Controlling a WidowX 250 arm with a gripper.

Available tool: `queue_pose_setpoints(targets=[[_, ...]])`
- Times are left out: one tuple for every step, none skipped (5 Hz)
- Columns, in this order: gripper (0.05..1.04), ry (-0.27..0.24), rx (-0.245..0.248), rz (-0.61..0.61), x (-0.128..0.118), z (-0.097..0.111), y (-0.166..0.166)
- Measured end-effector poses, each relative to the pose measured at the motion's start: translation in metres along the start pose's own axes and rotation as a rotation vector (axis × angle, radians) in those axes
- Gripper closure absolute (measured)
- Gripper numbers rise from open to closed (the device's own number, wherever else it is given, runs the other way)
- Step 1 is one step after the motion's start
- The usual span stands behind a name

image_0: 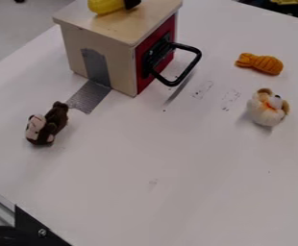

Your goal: Move yellow object from the top of the drawer and put it on top of the table

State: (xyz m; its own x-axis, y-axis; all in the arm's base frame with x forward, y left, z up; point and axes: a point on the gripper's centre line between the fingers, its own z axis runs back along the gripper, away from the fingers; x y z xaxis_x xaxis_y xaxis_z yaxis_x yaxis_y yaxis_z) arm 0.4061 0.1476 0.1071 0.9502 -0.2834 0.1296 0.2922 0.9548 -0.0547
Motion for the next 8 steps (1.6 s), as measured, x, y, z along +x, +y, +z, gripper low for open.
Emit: queue_pose_setpoints(targets=[[0.417, 0.033, 0.025, -0.007, -0.006, -0.002, -0.005], [0.464, 0.074, 0.062, 0.015, -0.008, 0.000, -0.021], [0.465, 0.125, 0.108, 0.090, -0.014, 0.007, -0.049], [0.464, 0.143, 0.144, 0.135, -0.028, 0.015, -0.082], [0.465, 0.195, 0.145, 0.200, -0.060, 0.000, -0.124], [0.465, 0.231, 0.132, 0.261, -0.102, -0.030, -0.159], [0.465, 0.179, 0.131, 0.252, -0.131, -0.054, -0.175], [0.465, 0.136, 0.156, 0.241, -0.145, -0.078, -0.178]])
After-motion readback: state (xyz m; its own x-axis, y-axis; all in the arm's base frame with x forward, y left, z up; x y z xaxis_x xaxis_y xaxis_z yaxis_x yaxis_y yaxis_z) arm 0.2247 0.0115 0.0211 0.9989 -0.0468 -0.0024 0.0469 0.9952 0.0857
